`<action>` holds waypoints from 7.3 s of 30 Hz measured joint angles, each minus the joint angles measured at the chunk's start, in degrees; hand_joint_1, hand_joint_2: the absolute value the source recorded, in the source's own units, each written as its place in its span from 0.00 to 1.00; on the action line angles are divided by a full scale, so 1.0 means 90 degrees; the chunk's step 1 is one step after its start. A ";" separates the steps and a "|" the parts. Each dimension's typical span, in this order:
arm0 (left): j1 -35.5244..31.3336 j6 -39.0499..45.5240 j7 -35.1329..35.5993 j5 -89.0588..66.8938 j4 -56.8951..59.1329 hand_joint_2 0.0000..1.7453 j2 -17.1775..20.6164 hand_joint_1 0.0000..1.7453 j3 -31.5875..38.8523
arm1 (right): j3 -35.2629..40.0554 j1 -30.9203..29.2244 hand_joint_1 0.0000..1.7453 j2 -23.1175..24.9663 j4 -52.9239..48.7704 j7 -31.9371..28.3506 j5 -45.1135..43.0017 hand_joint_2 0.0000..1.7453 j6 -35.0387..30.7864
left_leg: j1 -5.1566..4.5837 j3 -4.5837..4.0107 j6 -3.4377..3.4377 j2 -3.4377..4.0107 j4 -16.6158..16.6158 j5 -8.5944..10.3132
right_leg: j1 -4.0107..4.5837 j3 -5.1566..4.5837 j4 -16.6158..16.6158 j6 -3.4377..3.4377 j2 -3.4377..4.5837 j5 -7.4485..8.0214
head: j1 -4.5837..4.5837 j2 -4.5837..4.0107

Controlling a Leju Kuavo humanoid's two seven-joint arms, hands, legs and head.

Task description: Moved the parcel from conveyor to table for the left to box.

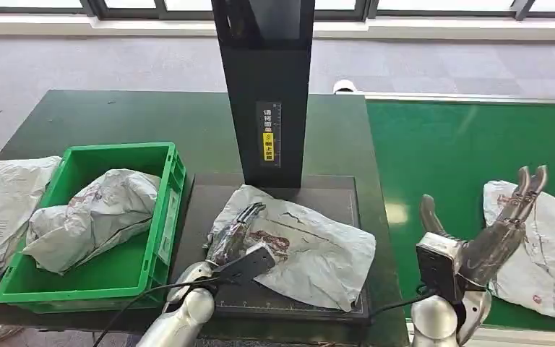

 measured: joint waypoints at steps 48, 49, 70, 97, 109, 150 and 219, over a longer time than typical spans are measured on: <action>-0.0864 0.2741 0.1865 -0.2666 0.1350 1.00 -0.0058 1.00 -0.0532 | -0.0303 0.0032 0.00 0.0005 -0.0104 0.0000 -0.0214 1.00 0.0005 | -0.0005 0.0055 0.0020 -0.0013 -0.0001 0.0013 | -0.0014 0.0077 -0.0001 0.0008 -0.0018 0.0008 | 0.0000 0.0000; -0.0715 0.3113 0.1875 -0.2718 0.1013 1.00 -0.0022 1.00 -0.0437 | -0.0311 0.0037 0.00 0.0005 -0.0129 0.0000 -0.0216 1.00 0.0002 | -0.0006 0.0046 0.0010 -0.0014 -0.0001 0.0028 | -0.0011 0.0051 0.0003 0.0003 -0.0015 0.0021 | 0.0000 0.0000; 0.0414 0.3468 0.1863 -0.2929 -0.1637 1.00 0.0131 1.00 0.0413 | -0.0313 0.0036 0.00 0.0010 -0.0160 0.0000 -0.0209 1.00 0.0002 | -0.0006 -0.0024 0.0005 -0.0027 -0.0002 0.0039 | -0.0008 -0.0010 0.0002 0.0008 -0.0024 0.0025 | 0.0000 0.0000; 0.0457 0.3468 0.1863 -0.2934 -0.1722 1.00 0.0134 1.00 0.0471 | -0.0313 0.0036 0.00 0.0010 -0.0160 0.0000 -0.0209 1.00 0.0002 | -0.0006 -0.0029 0.0005 -0.0027 -0.0002 0.0039 | -0.0007 -0.0015 0.0002 0.0007 -0.0024 0.0025 | 0.0000 0.0000; 0.0463 0.3468 0.1863 -0.2936 -0.1722 1.00 0.0134 1.00 0.0474 | -0.0313 0.0036 0.00 0.0010 -0.0160 0.0000 -0.0209 1.00 0.0002 | -0.0006 -0.0029 0.0005 -0.0027 -0.0002 0.0039 | -0.0007 -0.0016 0.0002 0.0007 -0.0024 0.0025 | 0.0000 0.0000; 0.0015 0.3636 0.0878 -0.2837 -0.3761 1.00 -0.0580 1.00 0.4405 | -0.0313 0.0031 0.00 0.0015 -0.0180 -0.0007 -0.0413 1.00 0.0007 | 0.0005 -0.0067 -0.0004 -0.0023 -0.0001 0.0059 | 0.0004 -0.0058 0.0003 0.0002 -0.0019 0.0048 | 0.0000 0.0000; -0.0204 0.3660 0.1654 -0.2681 -0.2147 1.00 -0.0170 0.91 0.4748 | -0.0362 0.0051 0.00 0.0015 -0.0350 -0.0002 -0.0471 1.00 0.0007 | 0.0004 -0.0068 -0.0007 -0.0019 -0.0001 0.0067 | 0.0004 -0.0059 0.0003 -0.0002 -0.0014 0.0057 | 0.0000 0.0000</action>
